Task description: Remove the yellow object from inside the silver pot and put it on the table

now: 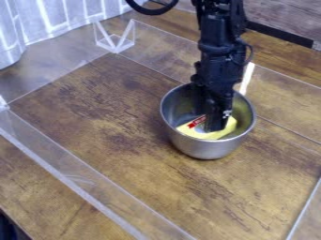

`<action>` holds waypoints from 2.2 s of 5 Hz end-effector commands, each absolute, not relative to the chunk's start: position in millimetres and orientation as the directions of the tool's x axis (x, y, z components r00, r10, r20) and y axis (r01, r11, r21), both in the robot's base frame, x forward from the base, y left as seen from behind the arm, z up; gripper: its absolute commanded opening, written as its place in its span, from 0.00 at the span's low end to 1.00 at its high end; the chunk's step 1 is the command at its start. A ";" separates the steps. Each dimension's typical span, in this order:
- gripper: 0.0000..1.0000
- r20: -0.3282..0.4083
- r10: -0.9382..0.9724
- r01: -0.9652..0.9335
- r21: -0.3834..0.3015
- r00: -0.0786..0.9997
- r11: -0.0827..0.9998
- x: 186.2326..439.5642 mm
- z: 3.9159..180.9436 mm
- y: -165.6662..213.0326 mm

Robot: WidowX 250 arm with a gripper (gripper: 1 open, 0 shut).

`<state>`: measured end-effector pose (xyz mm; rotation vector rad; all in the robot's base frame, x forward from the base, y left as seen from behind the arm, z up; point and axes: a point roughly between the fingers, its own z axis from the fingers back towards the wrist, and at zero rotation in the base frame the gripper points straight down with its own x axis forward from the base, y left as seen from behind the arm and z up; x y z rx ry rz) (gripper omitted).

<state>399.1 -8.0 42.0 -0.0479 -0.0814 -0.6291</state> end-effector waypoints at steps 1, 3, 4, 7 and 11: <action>0.00 0.144 -0.539 0.543 0.009 0.830 0.840 404.0 65.0 0.0; 1.00 0.180 -0.419 0.424 0.015 0.890 0.906 401.1 84.7 -0.5; 1.00 0.199 -0.349 0.354 0.013 0.916 0.935 401.2 88.5 -1.6; 1.00 0.223 -0.314 0.322 0.000 0.923 0.947 397.3 92.0 -14.3; 0.00 0.247 -0.220 0.233 -0.026 0.944 0.972 389.3 86.4 -43.9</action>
